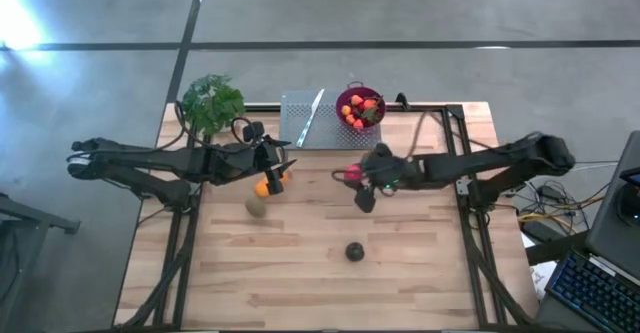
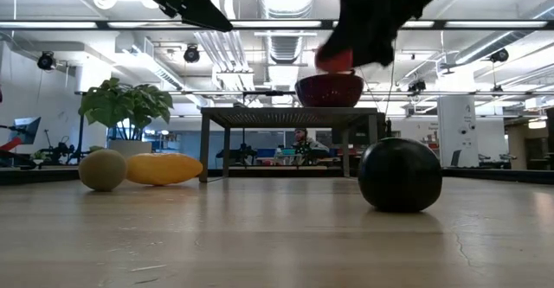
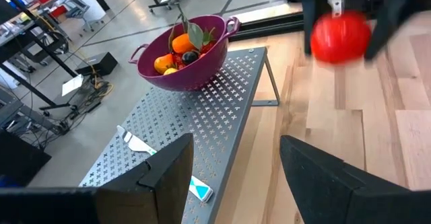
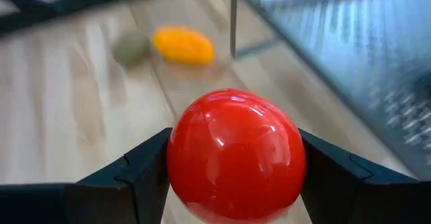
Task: Pick & Place Fruit
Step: Put the red tomato into the violet strainer bowl on the shelf
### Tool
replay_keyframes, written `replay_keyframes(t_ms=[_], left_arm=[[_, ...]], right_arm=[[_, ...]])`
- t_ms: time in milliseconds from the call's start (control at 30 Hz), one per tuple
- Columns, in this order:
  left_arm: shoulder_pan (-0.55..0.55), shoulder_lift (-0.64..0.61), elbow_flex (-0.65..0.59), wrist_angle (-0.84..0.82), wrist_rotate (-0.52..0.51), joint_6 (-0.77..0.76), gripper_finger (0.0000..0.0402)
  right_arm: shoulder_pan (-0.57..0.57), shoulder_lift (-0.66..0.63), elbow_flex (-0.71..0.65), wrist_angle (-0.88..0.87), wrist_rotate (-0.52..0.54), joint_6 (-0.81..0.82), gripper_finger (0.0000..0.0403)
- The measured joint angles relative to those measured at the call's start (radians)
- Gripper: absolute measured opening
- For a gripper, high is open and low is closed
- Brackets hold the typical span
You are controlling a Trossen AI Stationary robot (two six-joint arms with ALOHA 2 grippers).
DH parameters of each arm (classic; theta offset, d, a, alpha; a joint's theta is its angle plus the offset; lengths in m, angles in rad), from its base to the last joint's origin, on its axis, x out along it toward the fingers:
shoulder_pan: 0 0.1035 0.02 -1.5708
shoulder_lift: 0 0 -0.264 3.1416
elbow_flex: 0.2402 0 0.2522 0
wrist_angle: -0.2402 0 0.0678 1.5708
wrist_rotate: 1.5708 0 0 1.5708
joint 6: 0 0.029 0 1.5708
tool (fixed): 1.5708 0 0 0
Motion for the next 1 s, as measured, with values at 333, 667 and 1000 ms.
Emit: replay_keyframes(t_ms=[333,667,1000], left_arm=[[0.0,0.0,0.0,0.009,0.001,-0.003,0.0227],[0.0,0.0,0.0,0.016,0.002,-0.013,0.0227],[0.0,0.0,0.0,0.014,0.002,-0.016,0.0227]], right_arm=[[-0.086,-0.237,0.029,-0.052,0.01,-0.138,0.0256],[-0.293,-0.253,0.18,-0.165,-0.053,-0.283,0.0274],[-0.452,-0.107,0.328,-0.279,-0.102,-0.352,0.0259]])
